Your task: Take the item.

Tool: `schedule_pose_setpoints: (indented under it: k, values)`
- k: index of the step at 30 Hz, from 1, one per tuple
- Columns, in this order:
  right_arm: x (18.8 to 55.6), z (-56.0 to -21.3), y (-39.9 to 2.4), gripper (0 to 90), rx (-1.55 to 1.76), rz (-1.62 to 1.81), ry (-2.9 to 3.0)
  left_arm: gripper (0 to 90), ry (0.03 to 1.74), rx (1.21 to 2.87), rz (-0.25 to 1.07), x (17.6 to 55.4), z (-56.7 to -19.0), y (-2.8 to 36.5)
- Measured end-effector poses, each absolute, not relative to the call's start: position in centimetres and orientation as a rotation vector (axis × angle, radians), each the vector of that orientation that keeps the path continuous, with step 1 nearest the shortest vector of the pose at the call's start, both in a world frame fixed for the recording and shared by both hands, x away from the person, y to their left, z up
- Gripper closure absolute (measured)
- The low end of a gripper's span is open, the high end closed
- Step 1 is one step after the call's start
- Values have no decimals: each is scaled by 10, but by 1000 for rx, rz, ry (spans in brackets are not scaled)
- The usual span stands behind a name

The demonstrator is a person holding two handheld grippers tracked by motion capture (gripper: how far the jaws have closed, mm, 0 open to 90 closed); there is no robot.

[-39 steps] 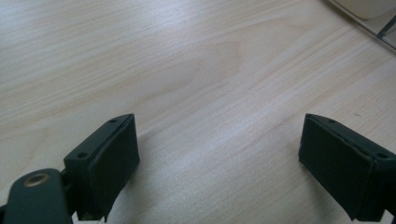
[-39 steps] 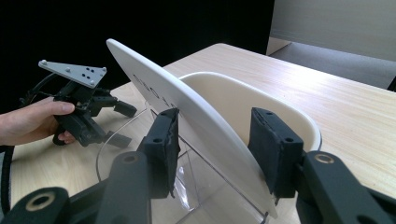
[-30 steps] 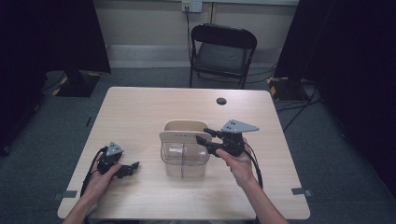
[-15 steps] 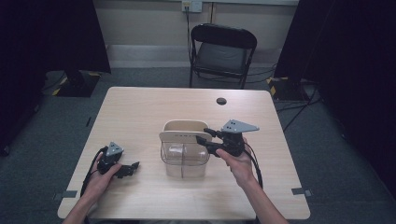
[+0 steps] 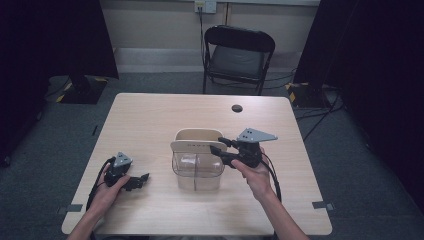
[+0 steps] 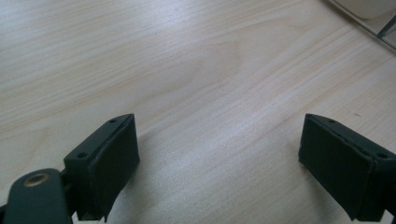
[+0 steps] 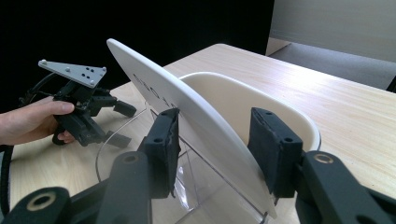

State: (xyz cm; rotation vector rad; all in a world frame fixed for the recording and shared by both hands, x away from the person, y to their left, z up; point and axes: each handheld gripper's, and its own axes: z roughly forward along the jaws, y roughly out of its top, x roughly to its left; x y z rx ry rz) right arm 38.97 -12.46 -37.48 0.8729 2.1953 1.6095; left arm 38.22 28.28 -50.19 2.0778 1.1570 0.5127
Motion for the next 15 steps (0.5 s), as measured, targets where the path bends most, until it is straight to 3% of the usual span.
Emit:
schedule_pose_setpoints:
  k: [15]
  values:
    - [390, -375, -125, 539, 872, 1611, 2193, 114, 1156, 2079, 513, 382, -502, 283]
